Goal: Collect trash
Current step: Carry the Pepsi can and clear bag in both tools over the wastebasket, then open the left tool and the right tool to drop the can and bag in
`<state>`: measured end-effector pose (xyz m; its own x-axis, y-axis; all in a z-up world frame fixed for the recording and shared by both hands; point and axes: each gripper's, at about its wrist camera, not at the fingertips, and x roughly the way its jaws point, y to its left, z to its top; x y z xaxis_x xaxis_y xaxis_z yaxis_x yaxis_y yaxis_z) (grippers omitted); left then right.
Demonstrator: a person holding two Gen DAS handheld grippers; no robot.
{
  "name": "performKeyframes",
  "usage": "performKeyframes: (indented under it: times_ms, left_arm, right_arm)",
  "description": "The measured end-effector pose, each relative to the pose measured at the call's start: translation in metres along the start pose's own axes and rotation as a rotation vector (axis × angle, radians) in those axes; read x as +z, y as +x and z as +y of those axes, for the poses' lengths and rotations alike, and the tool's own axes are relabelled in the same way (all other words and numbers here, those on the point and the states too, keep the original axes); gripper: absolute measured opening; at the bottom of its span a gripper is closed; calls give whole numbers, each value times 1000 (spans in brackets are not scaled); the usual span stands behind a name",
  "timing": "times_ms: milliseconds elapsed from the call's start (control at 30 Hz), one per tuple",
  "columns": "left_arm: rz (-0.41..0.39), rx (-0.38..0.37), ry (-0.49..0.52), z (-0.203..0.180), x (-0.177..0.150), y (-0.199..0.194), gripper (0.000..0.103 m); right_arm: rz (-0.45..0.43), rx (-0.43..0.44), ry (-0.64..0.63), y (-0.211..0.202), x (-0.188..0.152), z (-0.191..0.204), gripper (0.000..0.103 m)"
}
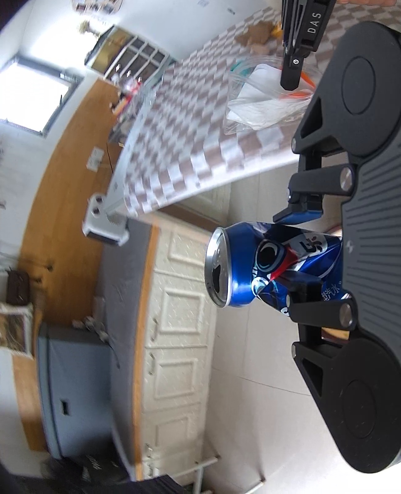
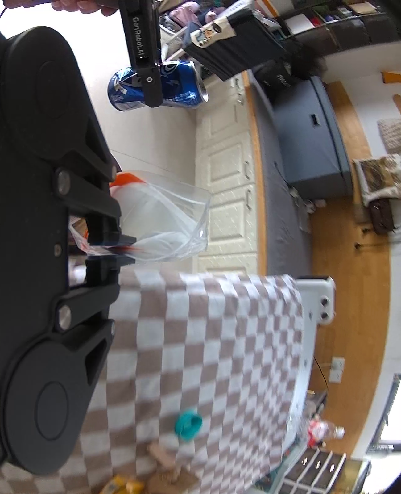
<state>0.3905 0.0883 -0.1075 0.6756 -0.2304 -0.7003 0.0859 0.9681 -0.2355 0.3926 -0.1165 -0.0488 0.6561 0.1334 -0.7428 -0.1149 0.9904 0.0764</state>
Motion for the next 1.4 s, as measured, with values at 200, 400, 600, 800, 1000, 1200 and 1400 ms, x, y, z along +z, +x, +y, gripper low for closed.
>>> performKeyframes:
  times_ms: [200, 400, 600, 800, 1000, 1200, 1400]
  left_arm:
    - [105, 39, -62, 46, -12, 39, 33]
    - [242, 36, -173, 75, -44, 85, 33]
    - [364, 22, -288, 90, -81, 132, 33]
    - [476, 33, -338, 95, -109, 171, 33]
    - [535, 51, -427, 105, -128, 203, 33]
    - [552, 95, -524, 116, -144, 221, 34]
    - [531, 117, -600, 118, -148, 238, 34]
  right_arm:
    - [94, 39, -59, 58, 5, 32, 5]
    - [218, 75, -110, 119, -2, 55, 5]
    - [357, 123, -178, 173, -21, 72, 5]
    - [488, 166, -335, 213, -41, 87, 6]
    - [570, 175, -370, 246, -53, 88, 6]
    - [630, 158, -394, 280, -63, 90, 6]
    - [676, 159, -371, 310, -74, 90, 6]
